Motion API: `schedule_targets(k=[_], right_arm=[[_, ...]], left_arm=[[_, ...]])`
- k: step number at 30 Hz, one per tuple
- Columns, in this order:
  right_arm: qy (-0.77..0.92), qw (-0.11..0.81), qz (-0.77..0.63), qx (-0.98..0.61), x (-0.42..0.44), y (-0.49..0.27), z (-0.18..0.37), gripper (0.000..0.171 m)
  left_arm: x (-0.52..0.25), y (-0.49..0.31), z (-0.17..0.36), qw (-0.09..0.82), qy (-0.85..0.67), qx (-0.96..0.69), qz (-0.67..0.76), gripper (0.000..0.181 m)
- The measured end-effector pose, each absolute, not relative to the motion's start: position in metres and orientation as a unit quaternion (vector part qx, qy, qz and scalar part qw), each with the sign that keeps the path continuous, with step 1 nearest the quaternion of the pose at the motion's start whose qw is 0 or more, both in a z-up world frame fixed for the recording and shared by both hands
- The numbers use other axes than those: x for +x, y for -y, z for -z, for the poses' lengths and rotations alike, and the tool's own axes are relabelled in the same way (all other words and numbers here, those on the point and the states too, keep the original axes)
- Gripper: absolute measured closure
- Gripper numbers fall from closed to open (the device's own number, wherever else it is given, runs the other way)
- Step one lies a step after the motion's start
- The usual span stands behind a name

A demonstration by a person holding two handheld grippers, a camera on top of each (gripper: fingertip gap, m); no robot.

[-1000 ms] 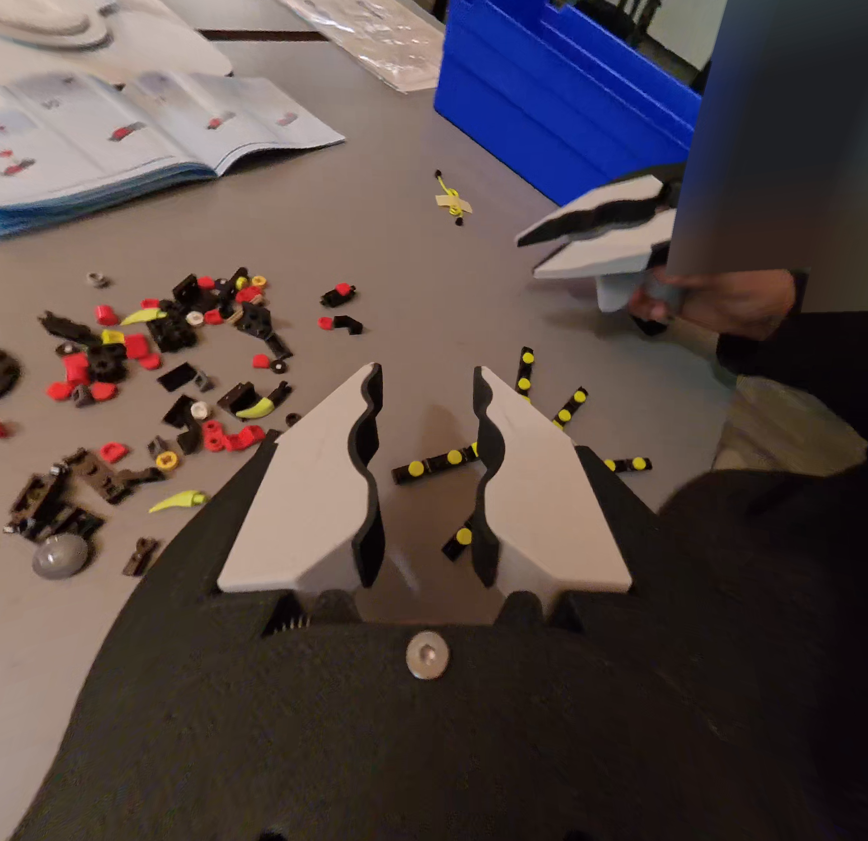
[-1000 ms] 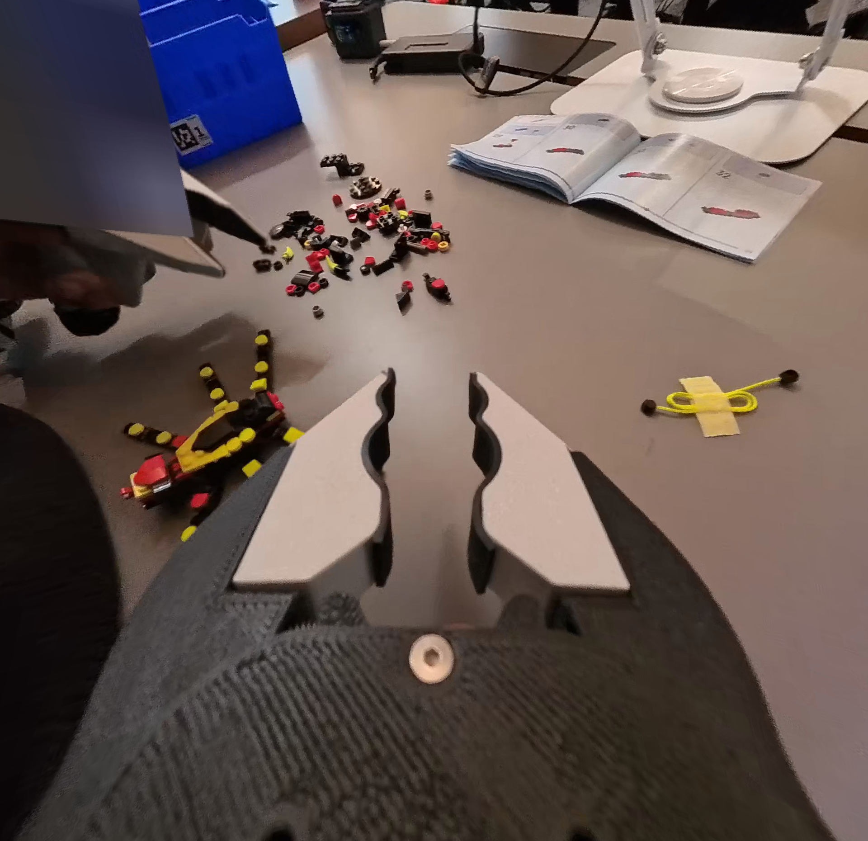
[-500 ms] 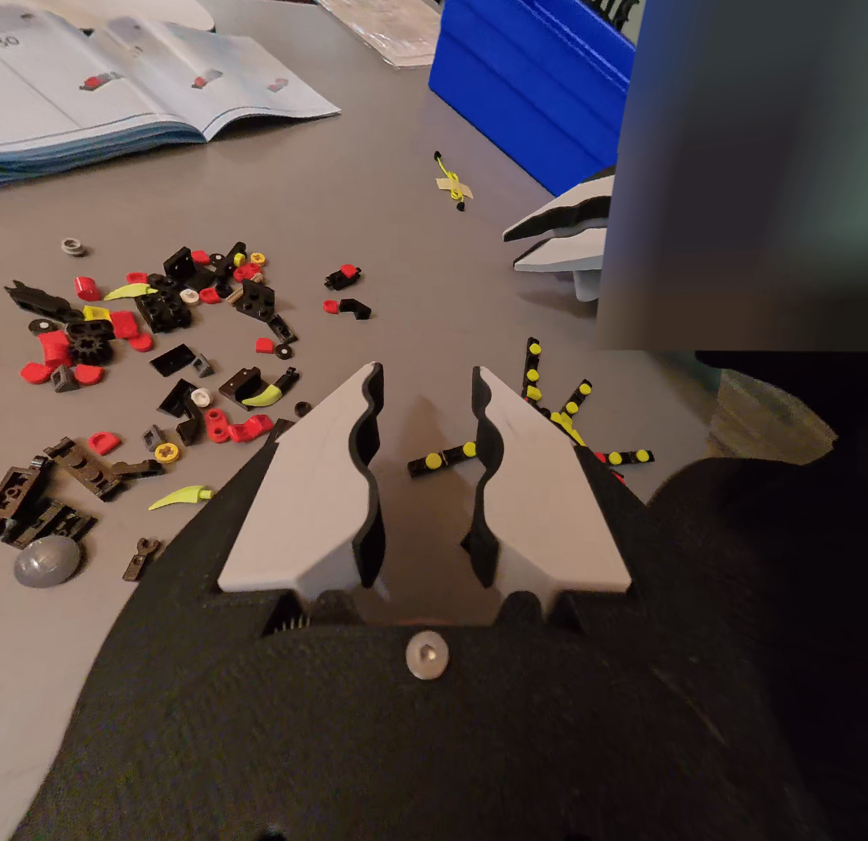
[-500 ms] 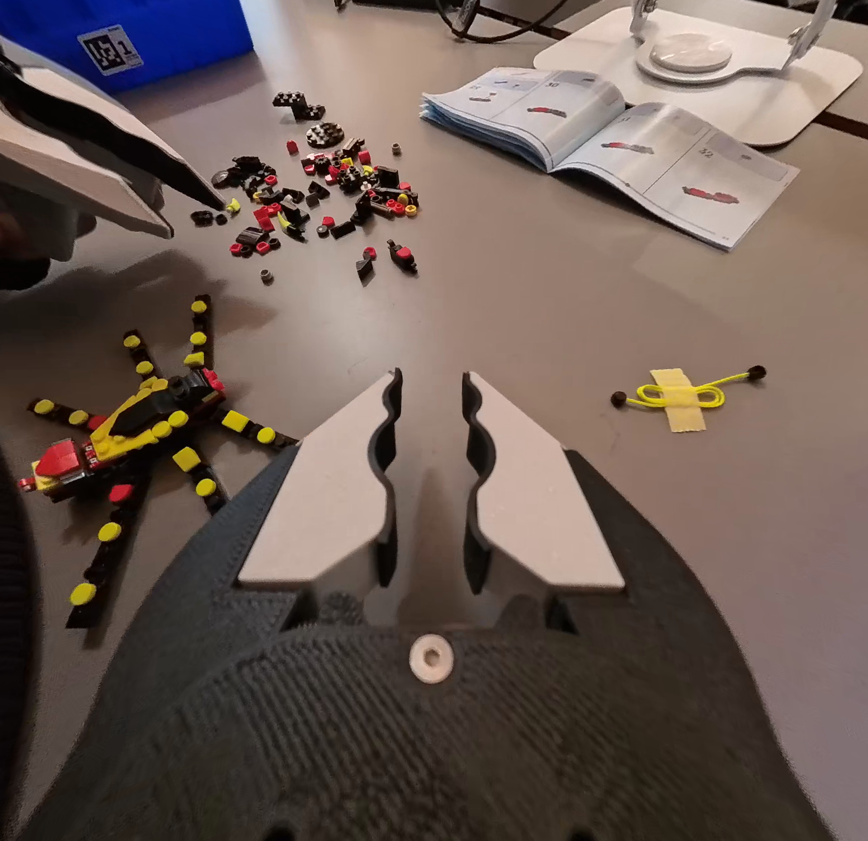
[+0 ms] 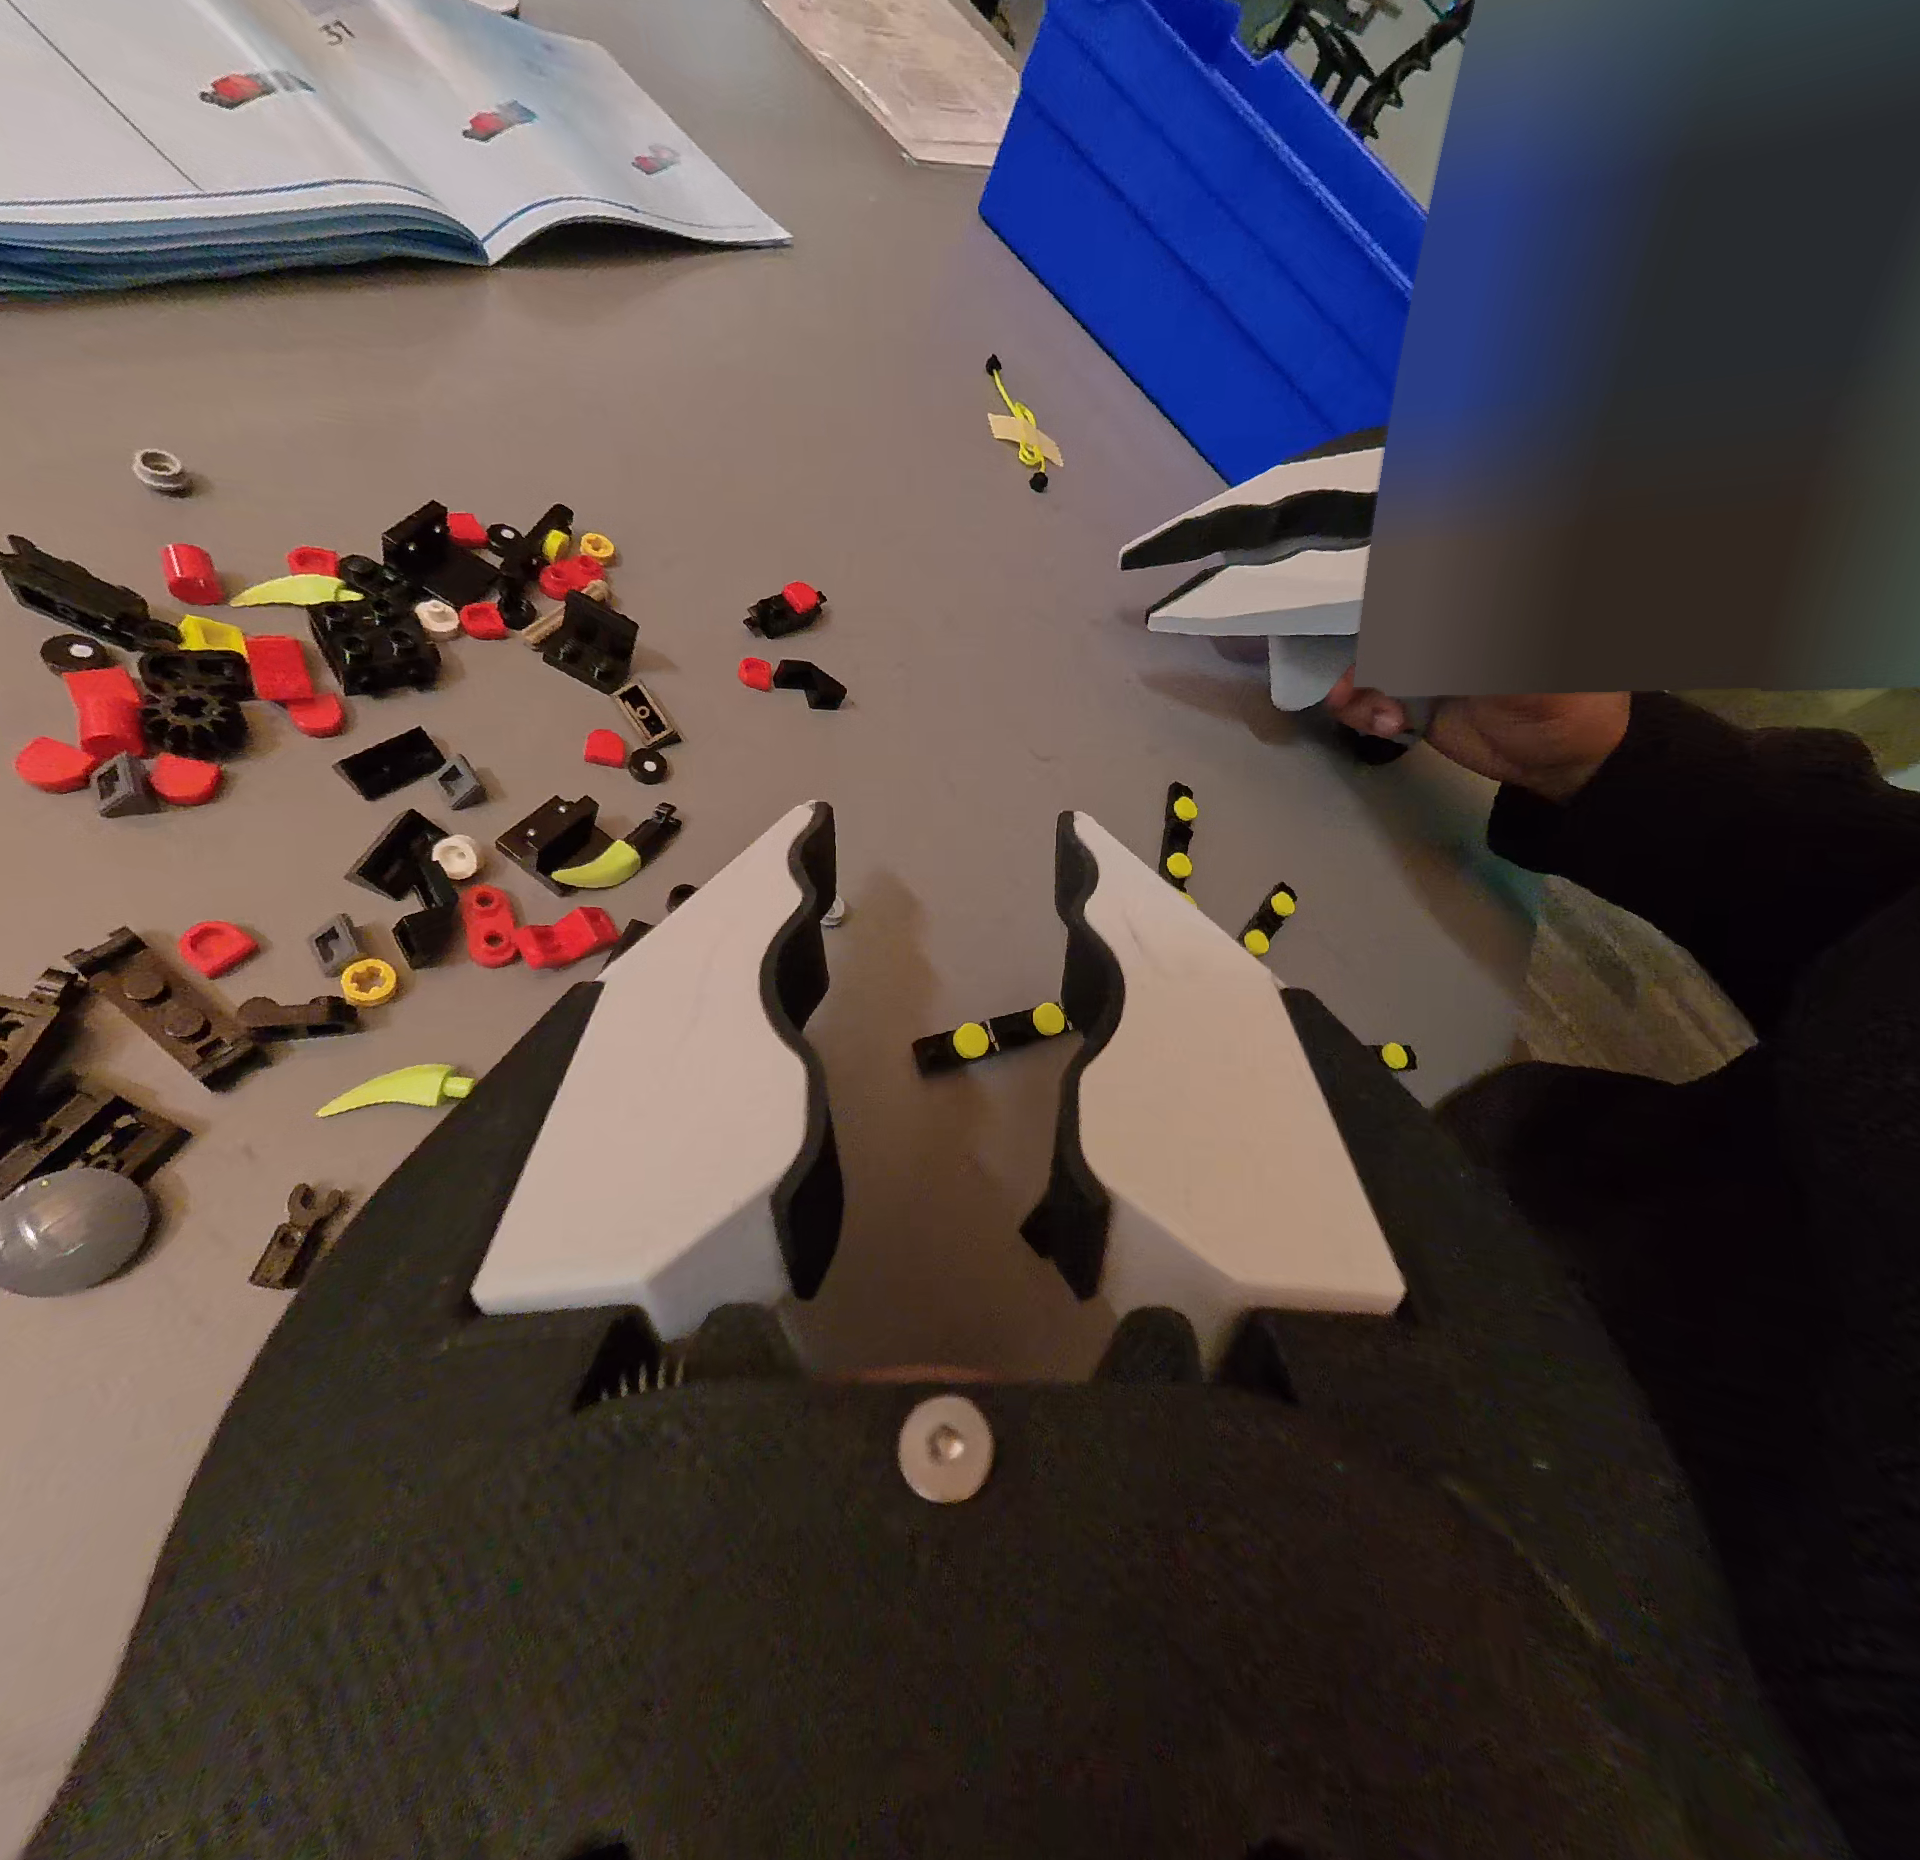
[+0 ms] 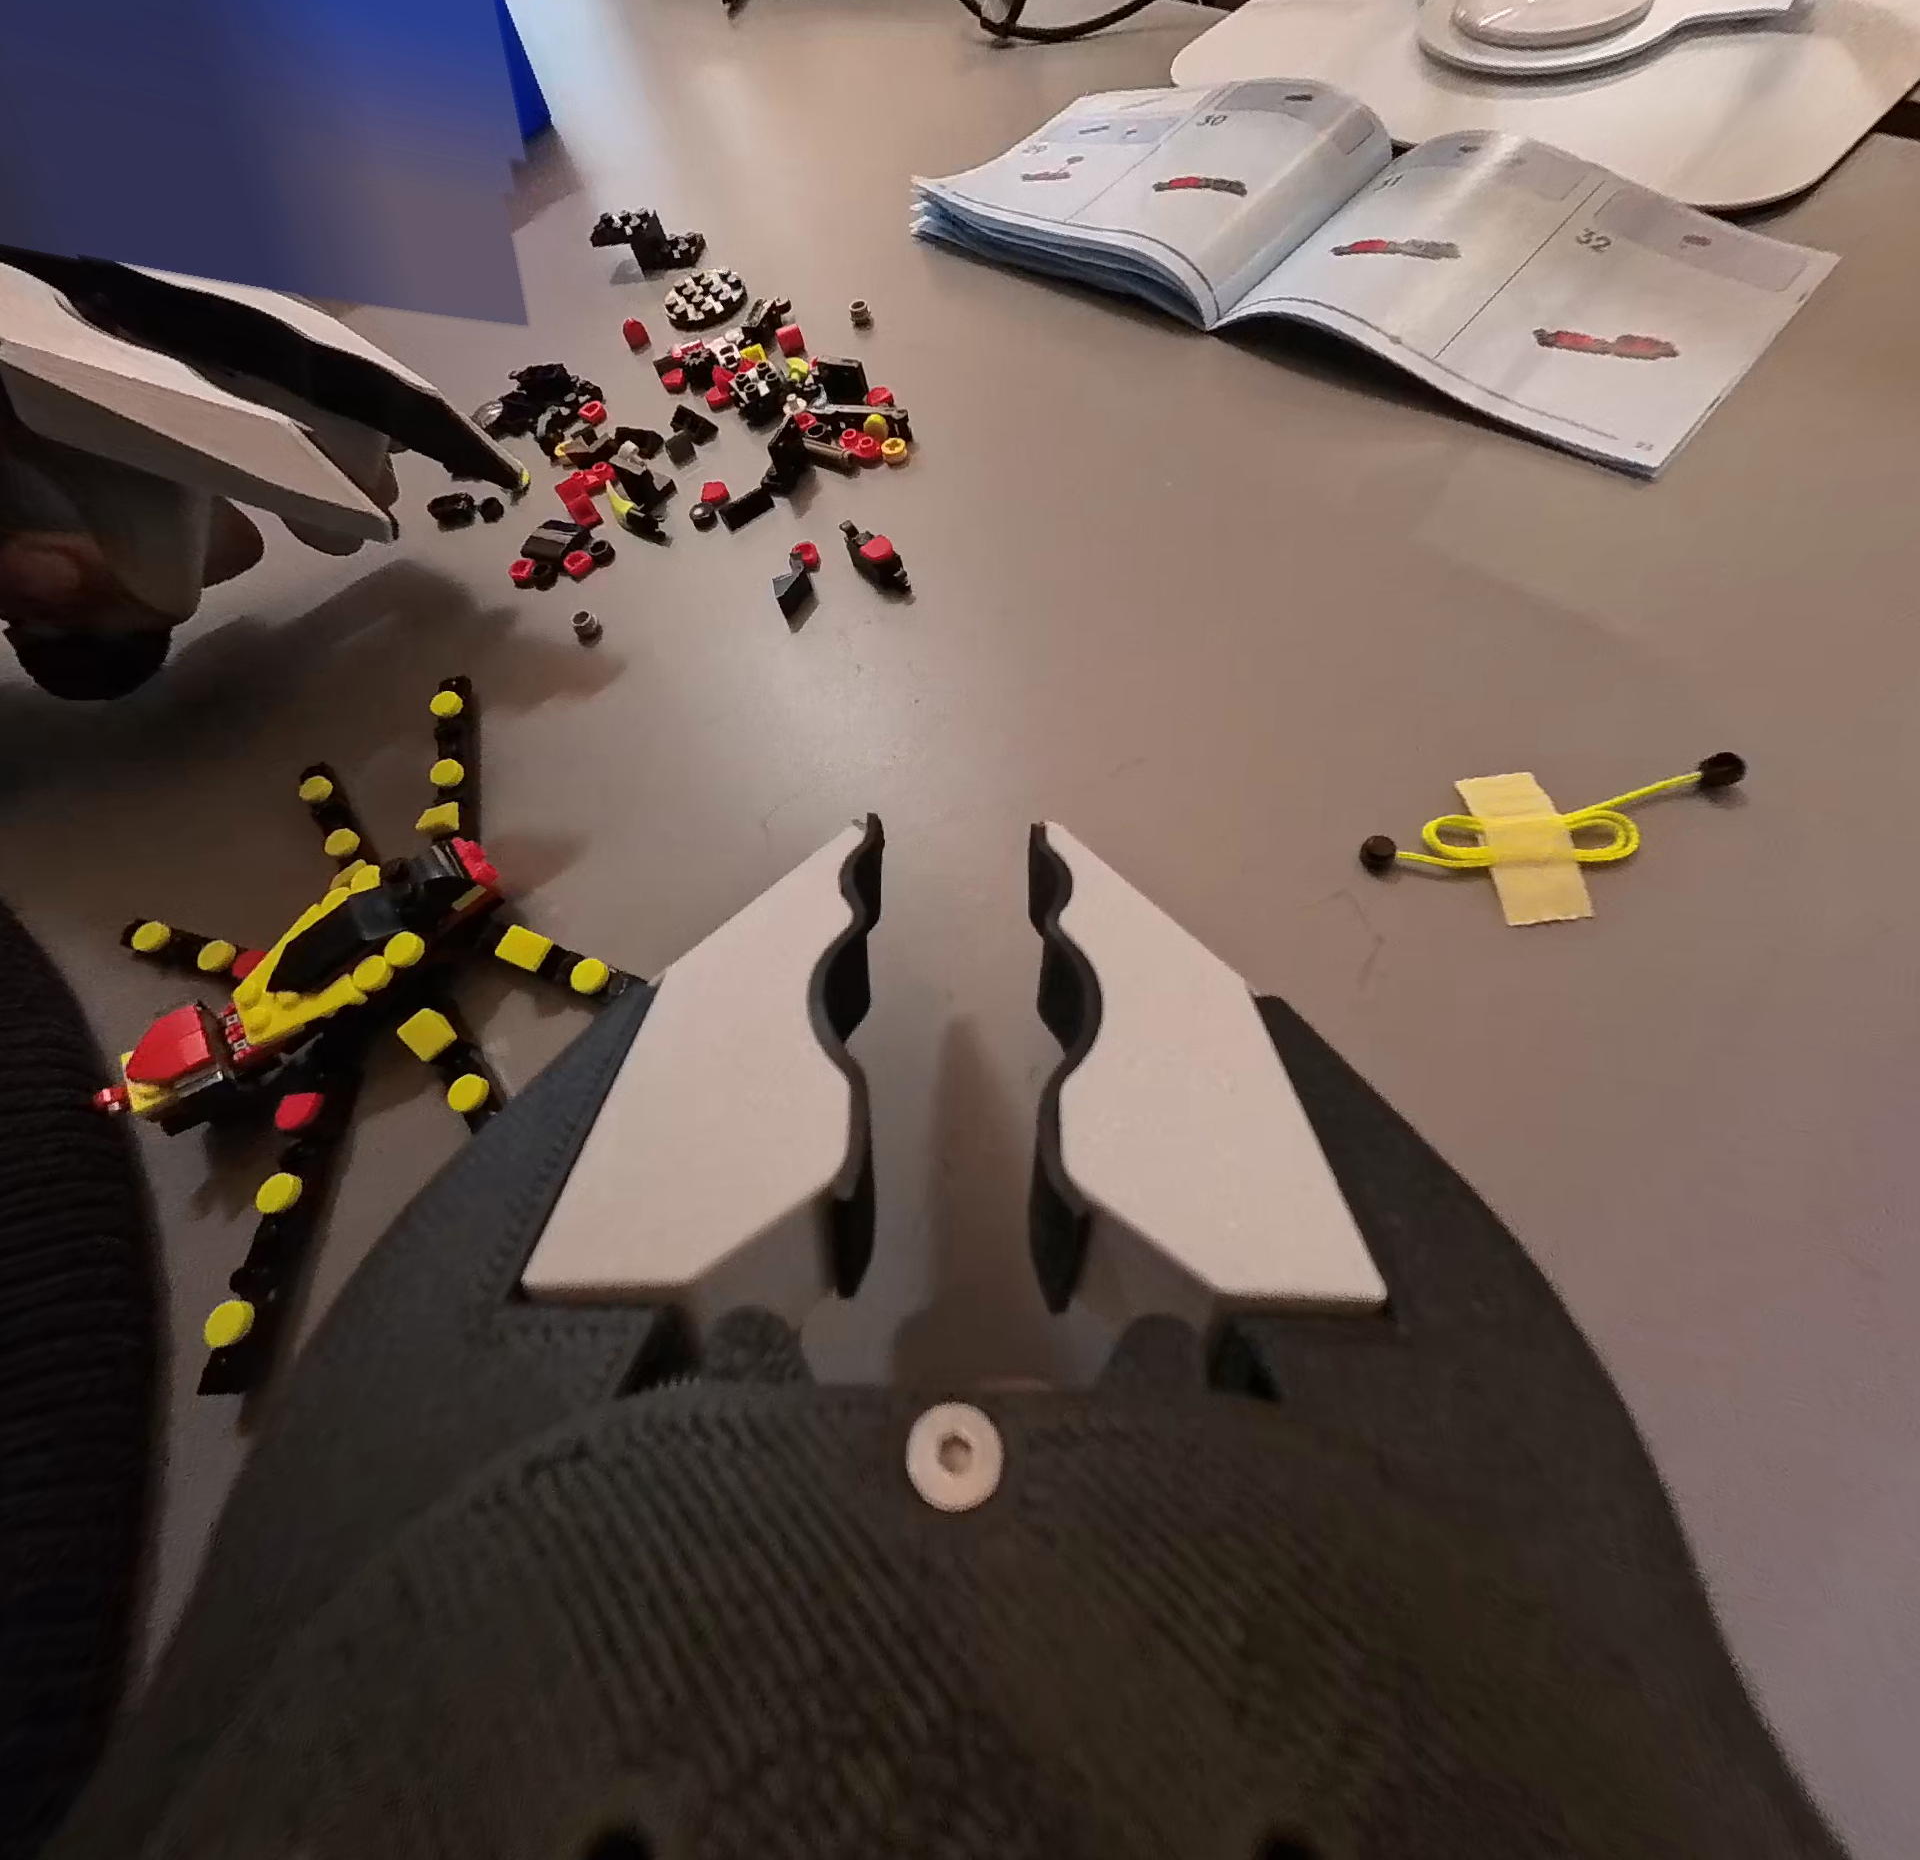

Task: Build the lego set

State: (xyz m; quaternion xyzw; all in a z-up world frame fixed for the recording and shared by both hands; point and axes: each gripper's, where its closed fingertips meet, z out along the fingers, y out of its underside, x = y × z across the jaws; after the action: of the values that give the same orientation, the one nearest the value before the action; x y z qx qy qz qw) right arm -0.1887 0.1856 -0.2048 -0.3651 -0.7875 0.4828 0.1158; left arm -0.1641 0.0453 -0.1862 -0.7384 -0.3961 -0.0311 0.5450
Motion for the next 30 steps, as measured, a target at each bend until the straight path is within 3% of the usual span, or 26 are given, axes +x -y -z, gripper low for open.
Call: schedule_targets(k=[6,13,19,22,30], right_arm=[[0.782,0.099,-0.485,-0.379,-0.191,-0.187,0.206,0.144],[0.776,0.086,-0.490,-0.388,-0.192,-0.189,0.206,0.145],[0.772,0.077,-0.494,-0.393,-0.193,-0.189,0.206,0.145],[0.771,0.077,-0.495,-0.394,-0.193,-0.190,0.206,0.145],[0.769,0.072,-0.495,-0.398,-0.194,-0.190,0.206,0.146]], left_arm=[[-0.166,-0.043,0.186,0.546,0.399,-0.736,0.029,0.140],[-0.221,0.033,0.167,0.530,0.441,-0.701,-0.184,0.155],[-0.235,0.065,0.176,0.490,0.476,-0.697,-0.218,0.158],[-0.237,0.074,0.181,0.466,0.478,-0.706,-0.237,0.181],[-0.244,0.098,0.190,0.430,0.515,-0.696,-0.254,0.181]])
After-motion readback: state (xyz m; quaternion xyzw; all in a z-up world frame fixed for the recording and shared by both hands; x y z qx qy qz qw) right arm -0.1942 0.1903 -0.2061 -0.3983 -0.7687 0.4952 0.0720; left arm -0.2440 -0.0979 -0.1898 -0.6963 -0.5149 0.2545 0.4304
